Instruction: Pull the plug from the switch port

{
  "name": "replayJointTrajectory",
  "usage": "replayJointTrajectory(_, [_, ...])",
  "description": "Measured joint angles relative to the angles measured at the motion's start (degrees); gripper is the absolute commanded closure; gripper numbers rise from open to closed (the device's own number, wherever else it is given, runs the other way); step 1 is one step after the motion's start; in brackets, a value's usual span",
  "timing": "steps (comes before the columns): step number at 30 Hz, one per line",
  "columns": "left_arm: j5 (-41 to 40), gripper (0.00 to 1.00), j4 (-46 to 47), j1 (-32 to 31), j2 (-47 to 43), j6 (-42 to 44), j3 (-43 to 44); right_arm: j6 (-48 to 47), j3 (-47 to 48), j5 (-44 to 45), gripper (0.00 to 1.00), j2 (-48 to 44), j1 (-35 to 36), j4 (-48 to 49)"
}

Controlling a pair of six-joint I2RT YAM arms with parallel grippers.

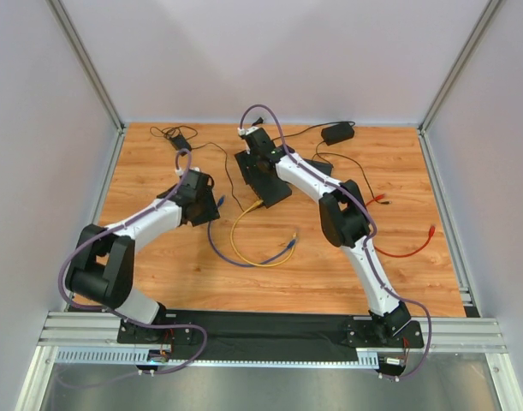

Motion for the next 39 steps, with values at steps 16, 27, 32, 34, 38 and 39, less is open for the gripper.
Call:
replayJointTrajectory(16, [-20.5,0.48,-12.8,-20.0,-10.7,-24.3,-9.6,0.1,-2.9,-2.3,0.26,-1.4,-0.3,2.6])
replayJointTrajectory(27, [-20.8,0.63,-13.4,-20.1,-7.8,-28.3,-9.6,0.1,-4.3,-3.9,0.26,-2.3,-0.8,3.7])
replayJointTrajectory(32, [-20.7,0.66,-13.4,-20.1,-7.2,-28.5,-9.6,0.1,-4.4,-4.0,0.26,-2.3,-0.8,3.7])
replayJointTrajectory(34, [-20.7,0.67,-13.3,-20.1,-6.2,-28.6,-9.6,0.1,-4.5,-4.0,0.26,-2.4,-0.8,3.8])
replayJointTrajectory(38, [-20.5,0.83,-13.1,-20.1,-4.7,-28.8,-9.6,0.1,-4.8,-4.2,0.26,-2.5,-0.8,4.0])
replayJointTrajectory(39, [-20.6,0.87,-13.0,-20.1,-4.6,-29.0,-9.6,0.1,-4.8,-4.2,0.26,-2.5,-0.8,4.0])
